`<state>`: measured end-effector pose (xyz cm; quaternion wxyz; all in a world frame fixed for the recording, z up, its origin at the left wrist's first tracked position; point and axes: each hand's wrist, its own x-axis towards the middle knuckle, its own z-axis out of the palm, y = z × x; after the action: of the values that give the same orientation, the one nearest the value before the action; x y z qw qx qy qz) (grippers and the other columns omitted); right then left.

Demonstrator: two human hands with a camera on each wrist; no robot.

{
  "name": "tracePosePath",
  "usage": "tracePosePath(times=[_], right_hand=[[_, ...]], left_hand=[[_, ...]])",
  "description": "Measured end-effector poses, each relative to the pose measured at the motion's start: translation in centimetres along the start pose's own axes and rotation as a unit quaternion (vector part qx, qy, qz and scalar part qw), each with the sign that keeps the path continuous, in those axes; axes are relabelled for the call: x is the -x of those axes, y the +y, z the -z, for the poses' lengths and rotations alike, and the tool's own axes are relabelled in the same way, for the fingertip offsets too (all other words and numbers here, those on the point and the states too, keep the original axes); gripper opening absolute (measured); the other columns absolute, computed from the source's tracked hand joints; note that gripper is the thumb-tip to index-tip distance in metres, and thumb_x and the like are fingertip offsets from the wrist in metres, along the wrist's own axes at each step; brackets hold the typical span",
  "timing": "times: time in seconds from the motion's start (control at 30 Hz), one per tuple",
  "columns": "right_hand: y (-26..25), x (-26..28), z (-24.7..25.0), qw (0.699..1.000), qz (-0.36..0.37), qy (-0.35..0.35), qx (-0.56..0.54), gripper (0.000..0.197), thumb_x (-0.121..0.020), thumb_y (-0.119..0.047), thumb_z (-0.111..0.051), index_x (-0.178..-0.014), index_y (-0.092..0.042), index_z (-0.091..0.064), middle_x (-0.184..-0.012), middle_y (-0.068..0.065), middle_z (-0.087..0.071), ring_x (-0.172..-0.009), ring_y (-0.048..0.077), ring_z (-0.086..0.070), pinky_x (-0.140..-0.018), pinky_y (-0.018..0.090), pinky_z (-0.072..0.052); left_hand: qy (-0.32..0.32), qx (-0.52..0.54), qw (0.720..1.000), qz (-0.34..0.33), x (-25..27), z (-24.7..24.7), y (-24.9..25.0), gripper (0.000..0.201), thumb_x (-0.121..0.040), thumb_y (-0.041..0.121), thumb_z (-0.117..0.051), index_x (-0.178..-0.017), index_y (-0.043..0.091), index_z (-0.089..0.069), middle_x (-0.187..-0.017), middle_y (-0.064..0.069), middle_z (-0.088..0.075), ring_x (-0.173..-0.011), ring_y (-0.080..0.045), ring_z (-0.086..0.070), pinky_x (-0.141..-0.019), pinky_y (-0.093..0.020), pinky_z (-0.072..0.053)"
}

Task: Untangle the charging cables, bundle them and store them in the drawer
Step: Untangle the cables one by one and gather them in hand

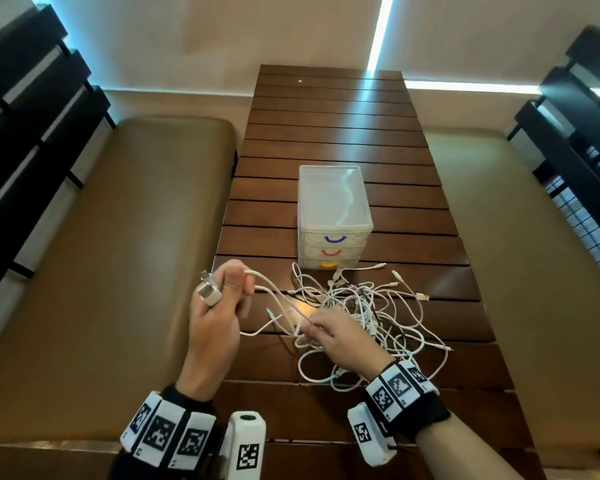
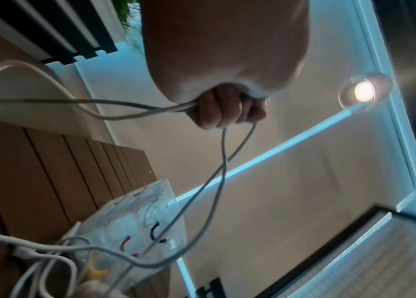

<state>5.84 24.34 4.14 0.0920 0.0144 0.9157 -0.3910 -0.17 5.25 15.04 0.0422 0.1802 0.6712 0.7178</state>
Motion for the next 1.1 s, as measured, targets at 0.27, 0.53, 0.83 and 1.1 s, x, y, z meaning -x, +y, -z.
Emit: tracePosePath(times=[0.27, 0.53, 0.83, 1.1], right_hand=[[0.0, 0.7, 0.1, 0.996, -0.017, 0.083, -0.004, 0.022, -0.1, -0.032, -0.055, -0.089, -0.019, -0.069, -0.086, -0.008, -0.06, -0.085, 0.008, -0.055, -0.079, 0.033, -0.048], [-1.8, 0.3, 0.3, 0.985, -0.048, -0.026, 0.163, 0.029, -0.1, -0.033, -0.053, -0.087, -0.013, -0.069, -0.08, -0.001, -0.056, -0.084, 0.022, -0.061, -0.069, 0.029, -0.039], [-2.7, 1.6, 0.1, 0.994, -0.002, 0.043, 0.099, 0.015, -0.093, -0.026, -0.06, -0.1, -0.021, -0.072, -0.107, -0.005, -0.063, -0.097, 0.015, -0.062, -0.086, 0.034, -0.05], [-2.4, 1.7, 0.1, 0.993, -0.078, 0.065, 0.058, 0.021, -0.087, -0.038, -0.07, -0.103, -0.026, -0.07, -0.1, -0.011, -0.058, -0.094, 0.009, -0.056, -0.089, 0.031, -0.048]], left_hand=[[0.125, -0.053, 0.987, 0.088, -1.3, 2.0, -1.6, 0.043, -0.103, 0.043, -0.041, -0.07, 0.029, -0.064, -0.052, 0.013, -0.04, -0.047, -0.009, -0.032, -0.046, -0.025, -0.028], [0.0, -0.308, 0.951, 0.014, -1.1, 1.7, -1.1, 0.052, -0.096, -0.008, -0.041, -0.135, 0.022, -0.058, -0.132, 0.012, -0.056, -0.111, 0.01, -0.054, -0.098, -0.014, -0.045], [-0.323, -0.588, 0.731, 0.124, 1.4, -3.1, -5.0, 0.031, -0.095, 0.028, -0.059, -0.124, 0.017, -0.053, -0.128, -0.003, -0.049, -0.11, -0.034, -0.061, -0.087, -0.044, -0.047], [-0.236, -0.435, 0.865, 0.082, 2.1, -2.8, -5.0, 0.004, -0.091, 0.021, -0.063, -0.088, 0.024, -0.061, -0.092, 0.008, -0.06, -0.086, -0.017, -0.059, -0.071, -0.033, -0.043]])
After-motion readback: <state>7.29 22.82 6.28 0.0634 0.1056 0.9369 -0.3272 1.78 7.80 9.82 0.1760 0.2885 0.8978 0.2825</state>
